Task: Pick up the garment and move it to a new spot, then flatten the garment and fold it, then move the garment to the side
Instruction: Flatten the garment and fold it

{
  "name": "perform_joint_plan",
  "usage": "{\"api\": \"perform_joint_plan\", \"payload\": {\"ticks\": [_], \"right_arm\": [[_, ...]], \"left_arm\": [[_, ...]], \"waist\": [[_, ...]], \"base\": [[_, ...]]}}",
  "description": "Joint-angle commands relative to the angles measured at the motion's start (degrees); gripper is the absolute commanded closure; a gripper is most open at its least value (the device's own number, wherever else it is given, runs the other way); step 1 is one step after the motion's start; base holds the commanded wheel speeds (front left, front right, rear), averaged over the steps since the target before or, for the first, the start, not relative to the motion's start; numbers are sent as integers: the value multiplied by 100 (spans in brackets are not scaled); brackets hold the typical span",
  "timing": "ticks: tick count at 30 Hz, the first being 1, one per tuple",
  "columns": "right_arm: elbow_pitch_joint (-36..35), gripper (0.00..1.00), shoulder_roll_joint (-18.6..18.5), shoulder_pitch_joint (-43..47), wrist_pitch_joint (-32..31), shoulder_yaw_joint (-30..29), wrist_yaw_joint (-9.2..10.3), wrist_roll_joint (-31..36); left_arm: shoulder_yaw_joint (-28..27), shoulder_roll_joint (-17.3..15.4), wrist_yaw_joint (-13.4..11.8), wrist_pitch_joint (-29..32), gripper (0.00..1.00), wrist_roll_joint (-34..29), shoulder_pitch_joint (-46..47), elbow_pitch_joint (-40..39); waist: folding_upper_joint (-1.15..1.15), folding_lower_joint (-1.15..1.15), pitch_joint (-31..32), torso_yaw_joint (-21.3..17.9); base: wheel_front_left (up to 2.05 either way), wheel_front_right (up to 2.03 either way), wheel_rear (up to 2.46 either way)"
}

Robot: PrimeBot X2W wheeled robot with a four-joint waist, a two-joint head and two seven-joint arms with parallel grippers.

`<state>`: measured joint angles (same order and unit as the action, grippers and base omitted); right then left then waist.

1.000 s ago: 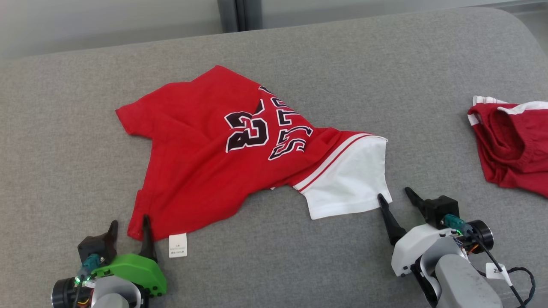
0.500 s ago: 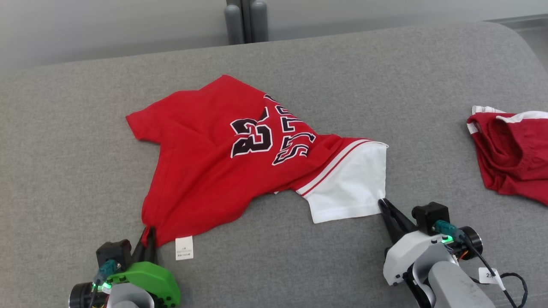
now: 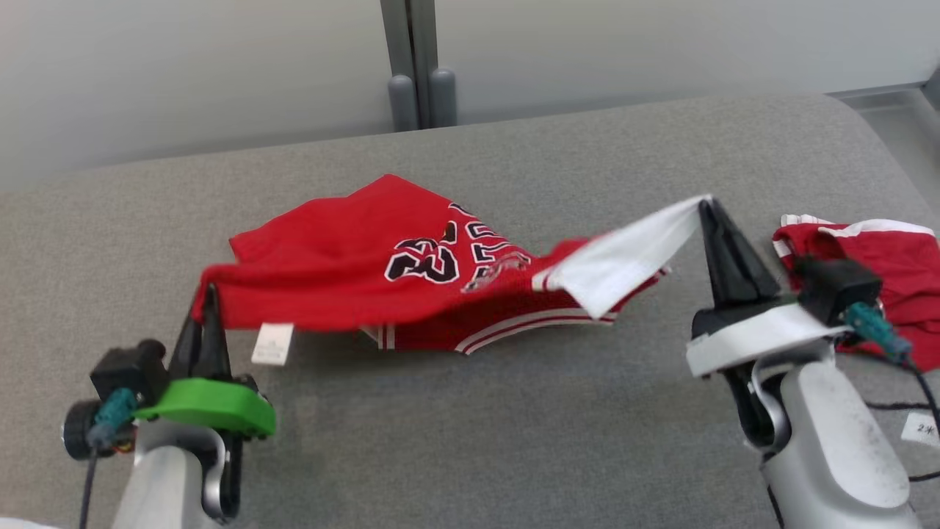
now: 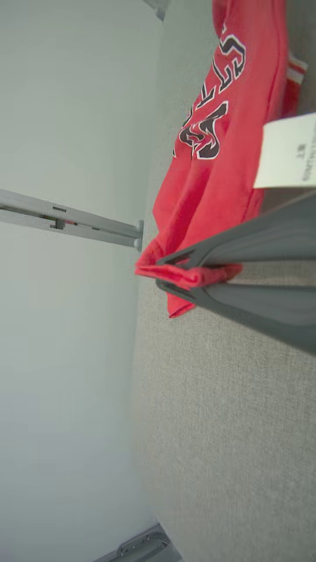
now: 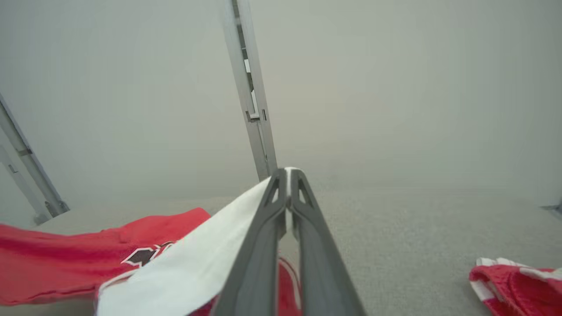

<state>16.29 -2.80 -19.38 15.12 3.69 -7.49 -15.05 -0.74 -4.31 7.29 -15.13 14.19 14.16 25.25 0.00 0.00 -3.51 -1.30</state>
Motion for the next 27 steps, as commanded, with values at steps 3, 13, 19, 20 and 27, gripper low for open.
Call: {"api": "perform_joint_plan", "payload": {"ticks": [3,13,19,20,27], "right_arm": [[-576,100,-21,-423,1,-114,0,153],[-1388,100,-664,-2081,-368,0,1,499],[-1032,100,-1113,-3424,-679,199,1,783],[-858,100,-1134,-3632,-668,224,1,847],[278,100,-1126,-5042,-487,181,3,1401]], "left_arm": [[278,-383,24,13,100,222,519,-379],[552,-1303,21,1165,100,772,2013,-1928],[426,-1537,-96,1849,100,890,2949,-1841],[413,-1607,-90,1895,100,847,3081,-1748],[493,-1745,-91,1947,100,734,4145,-1044]], "waist": [[0,0,106,-129],[0,0,-17,-245],[0,0,-606,-319],[0,0,-717,-347],[0,0,-1548,-417]], "base": [[0,0,0],[0,0,0],[0,0,0],[0,0,0],[0,0,0]]}}
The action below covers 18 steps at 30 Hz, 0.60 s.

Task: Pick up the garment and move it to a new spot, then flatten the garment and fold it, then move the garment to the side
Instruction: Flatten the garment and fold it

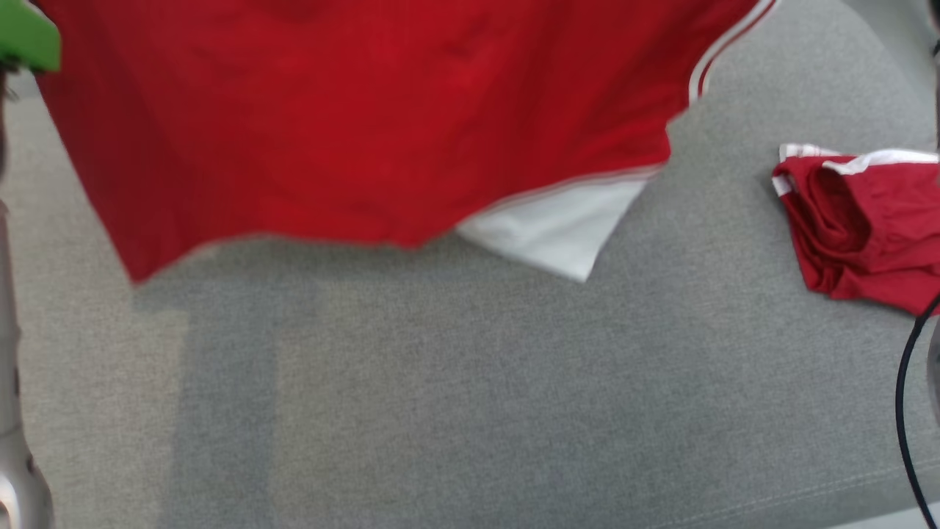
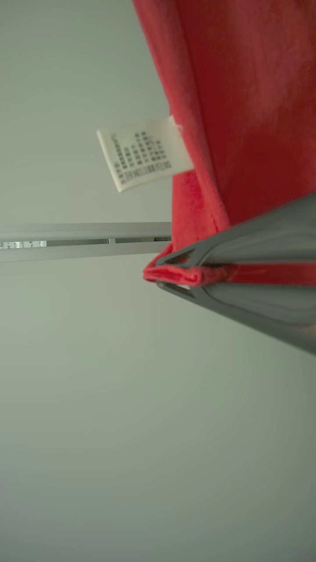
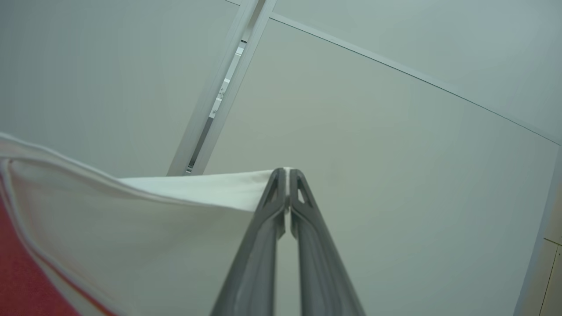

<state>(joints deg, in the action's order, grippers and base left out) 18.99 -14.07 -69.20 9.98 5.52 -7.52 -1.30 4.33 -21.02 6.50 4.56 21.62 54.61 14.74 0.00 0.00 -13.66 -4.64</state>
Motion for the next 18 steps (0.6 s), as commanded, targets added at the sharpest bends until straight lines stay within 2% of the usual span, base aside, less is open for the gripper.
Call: {"api": "perform_joint_plan", "payload": {"ticks": [1,7,12,15,18], "right_arm": [[194,100,21,-296,76,13,8,157],[916,100,105,-1573,370,-241,9,975],[1218,100,318,-2151,509,-595,9,1361],[1160,100,393,-2099,516,-669,9,1370],[1036,100,463,-1606,520,-794,9,1140]], "left_arm": [[-3,-78,-12,-54,100,-29,303,158],[20,-16,-126,-584,100,-256,1573,949],[-173,117,-155,-1182,100,-79,2286,1555],[-203,87,-121,-1470,100,-45,2295,1833],[-220,95,-80,-1700,100,14,1922,2143]], "waist": [[0,0,-668,-94],[0,0,-1256,-147],[0,0,-1431,-213],[0,0,-1460,-229],[0,0,-1435,-240]], "base": [[0,0,0],[0,0,0],[0,0,0],[0,0,0],[0,0,0]]}}
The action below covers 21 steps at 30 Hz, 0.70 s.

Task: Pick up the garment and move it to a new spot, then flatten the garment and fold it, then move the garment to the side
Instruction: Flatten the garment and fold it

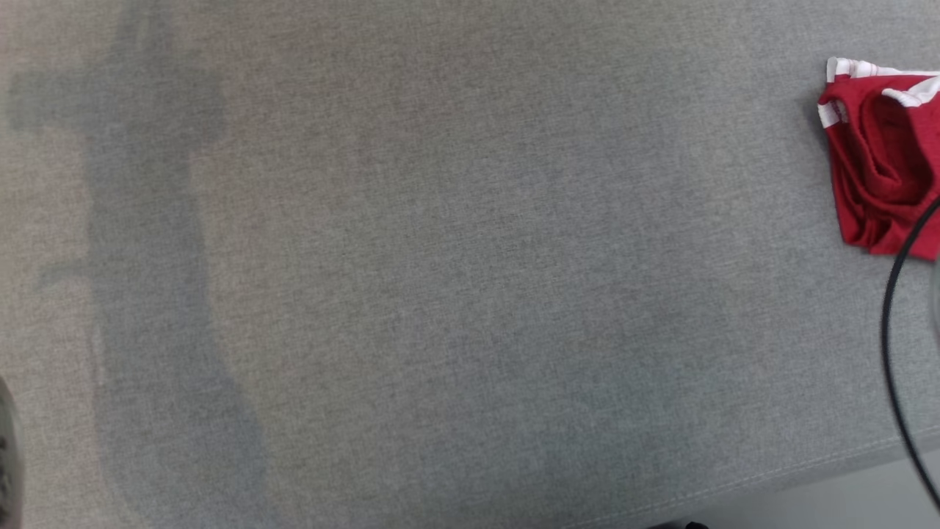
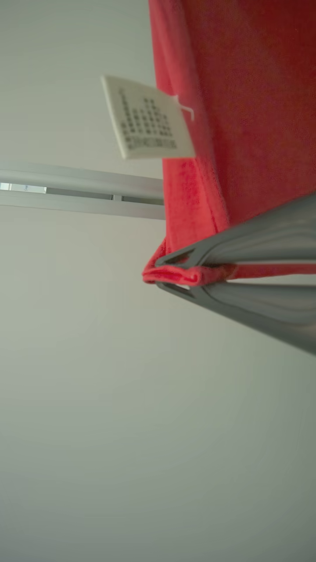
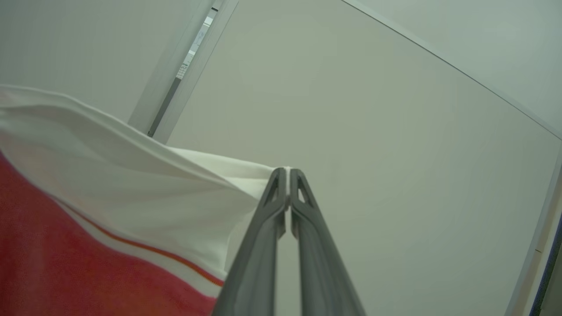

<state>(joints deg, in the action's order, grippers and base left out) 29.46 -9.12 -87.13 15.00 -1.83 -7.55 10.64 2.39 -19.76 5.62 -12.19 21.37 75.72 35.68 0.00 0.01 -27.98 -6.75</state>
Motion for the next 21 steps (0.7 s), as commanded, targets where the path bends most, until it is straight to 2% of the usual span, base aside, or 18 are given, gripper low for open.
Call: {"api": "perform_joint_plan", "payload": {"ticks": [1,9,16,21], "right_arm": [[-73,100,-14,368,18,-90,14,-143],[-718,100,180,2976,15,114,19,-1049],[-956,100,367,5363,16,621,17,-1608],[-908,100,439,6566,16,787,13,-1886]], "left_arm": [[-43,-11,17,-89,100,58,-352,133],[-481,325,57,-299,100,342,-2567,551],[-968,984,132,-301,100,143,-4631,307],[-1210,1370,156,-300,100,28,-5610,218]], "waist": [[0,-1,22,-30],[0,-1,410,-153],[0,-1,890,-270],[0,-1,1264,-274]], "base": [[0,0,0],[0,0,0],[0,0,0],[0,0,0]]}}
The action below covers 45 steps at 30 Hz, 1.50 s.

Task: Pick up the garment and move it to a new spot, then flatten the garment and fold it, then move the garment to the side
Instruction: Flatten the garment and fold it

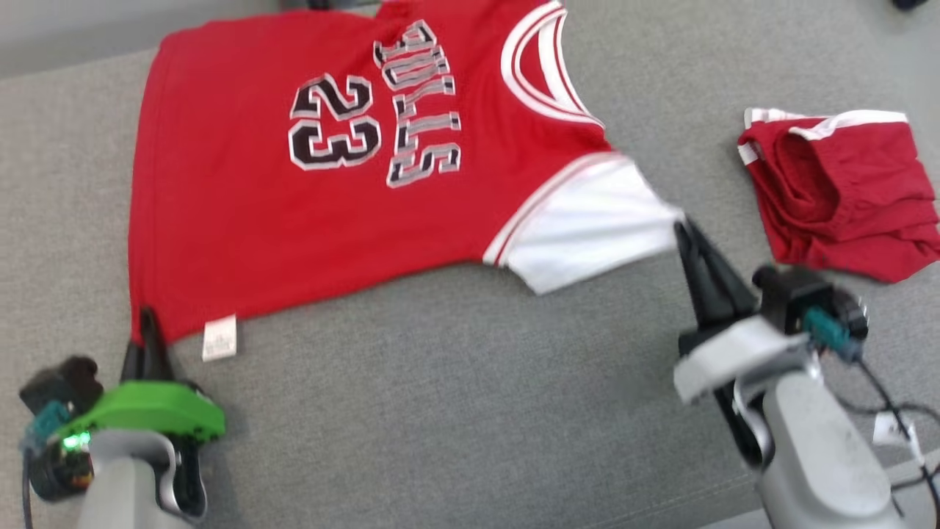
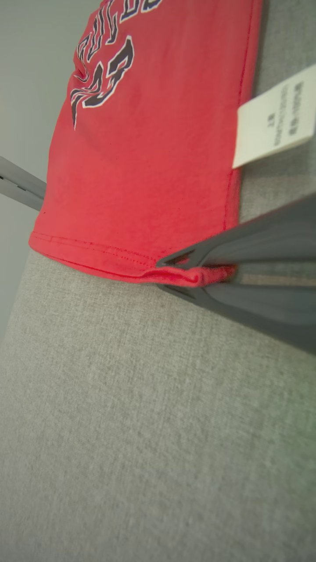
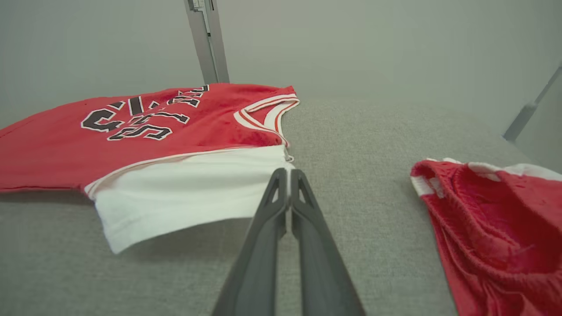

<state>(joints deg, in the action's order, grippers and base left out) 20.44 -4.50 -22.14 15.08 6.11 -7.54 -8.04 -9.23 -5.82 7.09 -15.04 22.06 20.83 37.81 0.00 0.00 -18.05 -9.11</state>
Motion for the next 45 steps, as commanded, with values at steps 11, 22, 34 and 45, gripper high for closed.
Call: {"api": "perform_joint_plan", "payload": {"ticks": [11,22,34,45], "right_arm": [[81,100,69,1713,9,-137,12,-233],[-22,100,99,2668,9,-443,12,-299],[-531,100,138,1986,9,-670,12,-294],[-31,100,148,184,9,-405,10,-99]], "left_arm": [[-235,272,23,-4,100,-191,-1593,-97],[575,268,-123,-9,100,305,-2643,-714],[855,274,-51,-10,100,506,-2188,-1579],[878,273,-215,-10,100,607,-939,-1437]], "waist": [[0,0,1112,58],[0,0,1549,259],[0,0,1168,335],[0,0,573,405]], "base": [[0,0,0],[0,0,0],[0,0,0],[0,0,0]]}}
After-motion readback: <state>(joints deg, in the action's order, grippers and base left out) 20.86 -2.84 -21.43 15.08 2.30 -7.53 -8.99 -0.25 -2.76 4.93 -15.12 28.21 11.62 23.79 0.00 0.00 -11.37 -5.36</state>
